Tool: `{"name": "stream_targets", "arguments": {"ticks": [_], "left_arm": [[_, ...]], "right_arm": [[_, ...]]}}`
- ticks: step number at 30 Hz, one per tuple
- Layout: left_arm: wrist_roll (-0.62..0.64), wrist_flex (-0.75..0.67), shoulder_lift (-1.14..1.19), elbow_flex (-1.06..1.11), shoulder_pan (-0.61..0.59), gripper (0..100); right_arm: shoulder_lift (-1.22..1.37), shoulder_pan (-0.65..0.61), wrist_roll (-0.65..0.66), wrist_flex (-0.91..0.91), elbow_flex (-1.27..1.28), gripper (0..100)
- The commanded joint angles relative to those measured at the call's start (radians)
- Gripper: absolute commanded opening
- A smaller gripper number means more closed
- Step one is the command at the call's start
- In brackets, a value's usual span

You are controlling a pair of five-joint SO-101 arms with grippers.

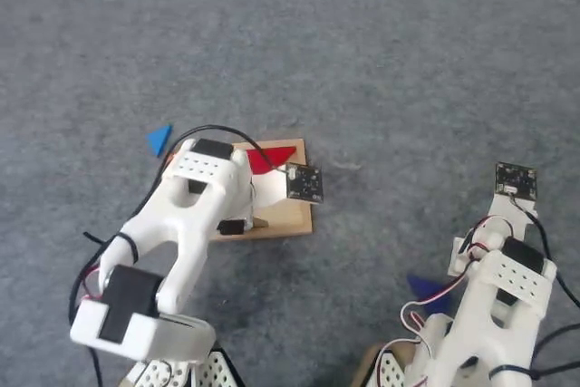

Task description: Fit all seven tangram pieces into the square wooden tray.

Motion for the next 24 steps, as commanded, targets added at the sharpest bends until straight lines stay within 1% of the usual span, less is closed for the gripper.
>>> {"name": "stream_targets", "arguments": {"ticks": [1,4,8,10,16,18,20,22,24], "left_arm": [[0.080,-0.014,0.017,-0.088,-0.009,5],[0.120,-0.026,0.034,-0.124,-0.011,5],[0.120,-0.028,0.032,-0.130,-0.026,5],[0.120,-0.028,0.032,-0.130,-0.037,8],[0.118,-0.028,0.032,-0.131,-0.048,24],[0.118,-0.031,0.032,-0.133,-0.048,27],[0.123,-0.052,0.032,-0.147,-0.049,28],[0.127,-0.066,0.032,-0.165,-0.075,28],[0.172,-0.074,0.032,-0.196,-0.101,28]], "right_arm": [[-0.005,-0.007,0.025,-0.013,-0.029,13.3],[-0.005,-0.007,0.025,-0.013,-0.029,13.3],[-0.005,-0.007,0.025,-0.013,-0.029,13.3],[-0.005,-0.007,0.025,-0.013,-0.029,13.3],[-0.005,-0.007,0.025,-0.013,-0.029,13.3],[-0.005,-0.007,0.025,-0.013,-0.029,13.3],[-0.005,-0.007,0.025,-0.013,-0.029,13.3],[-0.005,-0.007,0.025,-0.013,-0.029,13.3],[-0.005,-0.007,0.025,-0.013,-0.029,13.3]]}}
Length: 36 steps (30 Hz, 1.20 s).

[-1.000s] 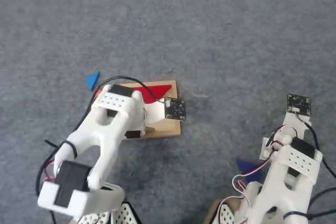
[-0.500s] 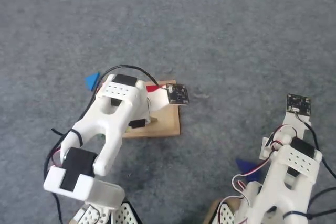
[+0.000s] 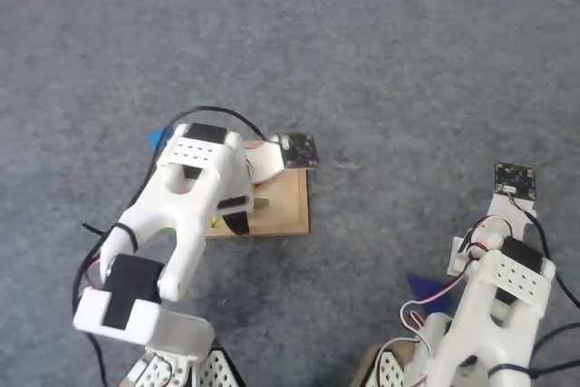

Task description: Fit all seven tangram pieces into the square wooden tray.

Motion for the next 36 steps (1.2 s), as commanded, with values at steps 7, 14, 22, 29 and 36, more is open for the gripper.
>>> {"name": "stream_targets", "arguments": {"ticks": [7,14,22,29,36], "left_arm": [[0.284,-0.163,0.002,-0.097,-0.052,28],[0.344,-0.354,0.002,0.005,-0.057,28],[0.451,-0.367,-0.009,-0.010,-0.081,28],[0.707,-0.342,-0.003,-0.010,-0.035,28],[0.891,-0.344,0.000,0.038,-0.017,23]], "right_arm": [[-0.005,-0.007,0.025,-0.013,-0.029,13.3],[-0.005,-0.007,0.025,-0.013,-0.029,13.3],[-0.005,-0.007,0.025,-0.013,-0.029,13.3],[-0.005,-0.007,0.025,-0.013,-0.029,13.3],[-0.005,-0.007,0.025,-0.013,-0.029,13.3]]}}
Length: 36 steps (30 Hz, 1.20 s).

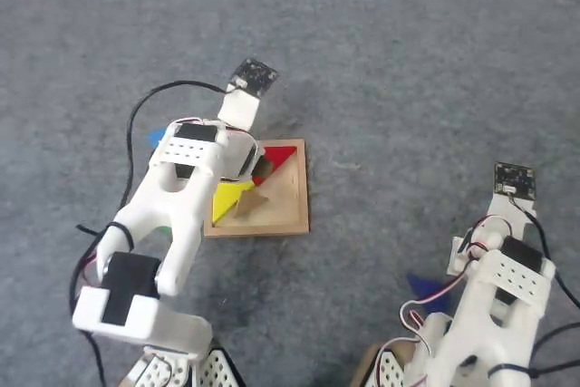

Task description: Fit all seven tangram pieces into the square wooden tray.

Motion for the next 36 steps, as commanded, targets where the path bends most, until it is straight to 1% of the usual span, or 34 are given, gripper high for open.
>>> {"name": "stream_targets", "arguments": {"ticks": [1,6,11,13,23,28,32,36], "left_arm": [[0.035,0.011,-0.011,0.015,0.009,21],[0.043,0.044,-0.014,0.061,0.005,18],[0.043,0.104,-0.020,0.064,0.006,9],[0.038,0.127,-0.020,0.062,0.002,8],[-0.009,0.275,-0.023,-0.008,0.002,8],[-0.117,0.316,-0.023,-0.007,0.002,8],[-0.129,0.324,-0.066,-0.015,-0.051,8],[-0.126,0.356,-0.199,-0.002,-0.106,8]], "right_arm": [[-0.005,-0.007,0.025,-0.013,-0.029,13.3],[-0.005,-0.007,0.025,-0.013,-0.029,13.3],[-0.005,-0.007,0.025,-0.013,-0.029,13.3],[-0.005,-0.007,0.025,-0.013,-0.029,13.3],[-0.005,-0.007,0.025,-0.013,-0.029,13.2],[-0.005,-0.007,0.025,-0.013,-0.029,13.2],[-0.005,-0.007,0.025,-0.013,-0.029,13.2],[-0.005,-0.007,0.025,-0.013,-0.029,13.2]]}}
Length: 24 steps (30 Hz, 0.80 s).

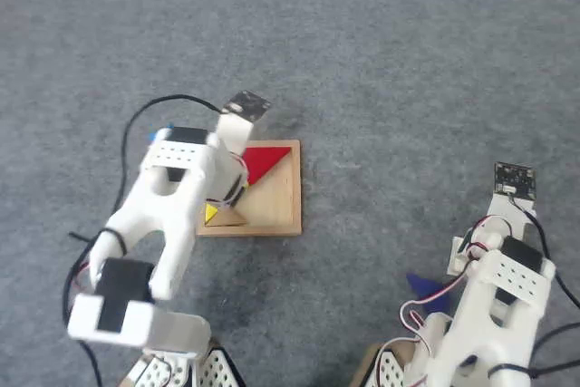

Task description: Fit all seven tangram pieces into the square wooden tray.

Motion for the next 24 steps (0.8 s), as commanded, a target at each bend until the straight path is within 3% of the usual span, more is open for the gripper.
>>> {"name": "stream_targets", "arguments": {"ticks": [1,6,12,20,24], "left_arm": [[-0.009,0.023,-0.172,-0.016,-0.038,8],[0.017,-0.015,-0.451,0.137,-0.008,8],[0.135,-0.141,-0.715,0.314,-0.097,8],[0.081,-0.167,-0.763,0.460,-0.152,8],[0.069,-0.167,-0.763,0.509,-0.195,8]], "right_arm": [[-0.005,-0.007,0.023,-0.013,-0.029,13.2],[-0.007,-0.001,0.018,-0.005,-0.048,13.2],[-0.007,-0.007,0.069,0.140,-0.160,13.2],[-0.007,-0.027,0.654,0.367,-0.259,13.6],[-0.007,-0.028,0.881,0.478,-0.259,14.1]]}}
